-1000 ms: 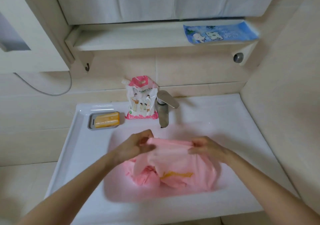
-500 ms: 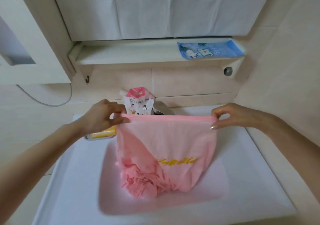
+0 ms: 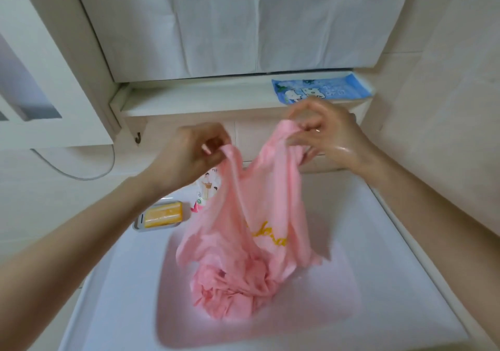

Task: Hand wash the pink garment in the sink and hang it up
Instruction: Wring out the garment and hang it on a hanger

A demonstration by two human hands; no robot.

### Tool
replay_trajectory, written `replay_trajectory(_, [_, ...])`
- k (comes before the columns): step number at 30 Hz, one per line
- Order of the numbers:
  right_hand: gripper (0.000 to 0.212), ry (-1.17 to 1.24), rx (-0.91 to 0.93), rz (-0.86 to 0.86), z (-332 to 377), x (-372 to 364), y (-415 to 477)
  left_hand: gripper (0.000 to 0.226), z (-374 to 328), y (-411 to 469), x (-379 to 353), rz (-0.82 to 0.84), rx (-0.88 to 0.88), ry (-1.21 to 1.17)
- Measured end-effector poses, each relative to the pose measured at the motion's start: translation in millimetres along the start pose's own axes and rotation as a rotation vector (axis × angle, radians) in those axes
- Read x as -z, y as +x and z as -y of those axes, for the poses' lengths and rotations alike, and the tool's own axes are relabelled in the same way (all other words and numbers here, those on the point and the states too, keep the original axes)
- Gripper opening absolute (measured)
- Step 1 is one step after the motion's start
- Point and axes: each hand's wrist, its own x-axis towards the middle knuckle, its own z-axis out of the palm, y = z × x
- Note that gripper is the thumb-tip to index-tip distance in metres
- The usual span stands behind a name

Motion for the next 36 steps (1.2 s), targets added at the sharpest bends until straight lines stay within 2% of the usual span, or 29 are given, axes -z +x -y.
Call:
replay_trajectory(2, [0.049, -0.050, -0.010, 0.133, 18, -20, 14, 0.007, -28, 19, -2, -0.060, 0.012, -0.020])
replay_trajectory(4, [0.029, -0.241, 0.021, 0.158, 26, -34, 25, 0.013, -44, 31, 0, -0.109, 0.065, -0.191])
replay_trajectory(6, [0.015, -0.302, 0.037, 0.088, 26, -38, 31, 0.023, -36, 30, -1, -0.149, 0.108, -0.485])
replay_trajectory(7, [0.011, -0.273, 0.039, 0.066, 26, -39, 32, 0.038, -29, 24, -4, -0.153, 0.132, -0.616])
replay_trajectory(9, [0.009, -0.173, 0.053, 0.048, 27, -44, 32, 0.080, -7, 1, -33, -0.079, 0.194, -0.690])
replay_trajectory(11, [0.016, -0.108, 0.093, 0.029, 32, -53, 34, 0.097, 3, -31, -83, 0.094, 0.321, -0.653])
replay_trajectory(12, [0.021, -0.085, 0.118, 0.013, 35, -58, 36, 0.093, 7, -46, -110, 0.135, 0.429, -0.643])
replay_trajectory(15, [0.026, 0.020, 0.211, -0.049, 50, -65, 42, 0.068, 12, -78, -164, 0.040, 0.768, -0.641])
replay_trajectory(18, [0.021, 0.070, 0.323, -0.146, 68, -58, 48, 0.046, 18, -93, -186, 0.019, 0.907, -0.603])
replay_trajectory(20, [0.021, 0.079, 0.382, -0.206, 82, -50, 51, 0.044, 18, -95, -193, 0.001, 0.954, -0.652])
replay_trajectory(22, [0.025, 0.076, 0.404, -0.244, 90, -40, 50, 0.051, 21, -93, -191, 0.007, 0.950, -0.690])
replay_trajectory(24, [0.027, 0.056, 0.352, -0.294, 84, -20, 48, 0.051, 27, -92, -178, 0.039, 0.927, -0.673])
replay_trajectory(26, [0.021, -0.055, 0.250, -0.327, 63, 6, 45, 0.045, 35, -96, -159, -0.004, 0.916, -0.648])
replay_trajectory(28, [0.034, -0.324, 0.141, -0.333, 31, 26, 40, 0.036, 44, -99, -142, -0.130, 0.916, -0.651])
replay_trajectory(30, [0.021, -0.575, -0.001, -0.257, -8, 29, 30, 0.030, 49, -96, -129, -0.231, 0.899, -0.677])
replay_trajectory(31, [0.026, -0.655, -0.104, -0.167, -24, 22, 22, 0.032, 49, -91, -124, -0.233, 0.863, -0.667])
replay_trajectory(32, [0.029, -0.708, -0.163, -0.085, -45, 17, 16, 0.035, 48, -85, -120, -0.198, 0.826, -0.631])
replay_trajectory(34, [0.009, -0.861, -0.271, 0.129, -72, -2, 2, 0.043, 36, -70, -112, -0.106, 0.767, -0.540])
replay_trajectory(36, [0.061, -0.927, -0.289, 0.298, -88, -21, -7, 0.047, 22, -55, -108, 0.015, 0.706, -0.346])
